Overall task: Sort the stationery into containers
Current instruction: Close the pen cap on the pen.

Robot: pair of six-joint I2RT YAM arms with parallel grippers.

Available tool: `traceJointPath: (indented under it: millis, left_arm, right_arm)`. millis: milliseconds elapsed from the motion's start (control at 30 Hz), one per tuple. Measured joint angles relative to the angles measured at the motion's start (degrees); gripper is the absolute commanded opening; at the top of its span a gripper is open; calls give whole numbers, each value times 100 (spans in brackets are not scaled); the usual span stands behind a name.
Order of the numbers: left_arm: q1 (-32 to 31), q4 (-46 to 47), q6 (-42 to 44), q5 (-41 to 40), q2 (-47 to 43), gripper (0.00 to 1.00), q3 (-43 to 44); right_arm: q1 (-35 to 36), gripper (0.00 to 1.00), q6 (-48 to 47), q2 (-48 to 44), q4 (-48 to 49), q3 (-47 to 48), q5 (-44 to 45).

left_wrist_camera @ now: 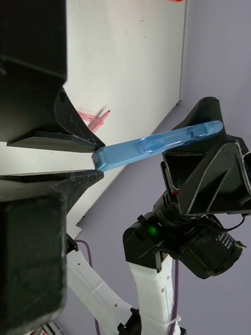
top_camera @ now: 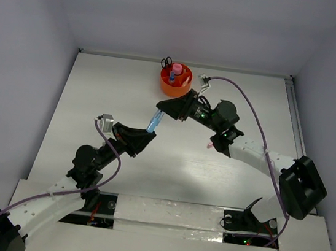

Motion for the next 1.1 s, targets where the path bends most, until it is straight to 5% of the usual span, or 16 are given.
traceJointPath:
  millis: [100, 233, 400, 1100]
  left_arm:
    - [0, -2, 0, 0, 0, 0, 0]
    - [0, -7, 0, 2, -2, 0, 0]
    - [0, -96, 2, -2, 37, 0, -4]
    - [0, -131, 68, 15, 726, 0, 590]
  right_arm:
    - [0, 41, 13, -63, 35, -98, 37]
    - [0, 19, 46, -83, 101, -219, 76]
    - [-4, 9, 153, -87, 262, -236, 72]
    - [-149, 0, 1067, 673, 2133, -402, -610]
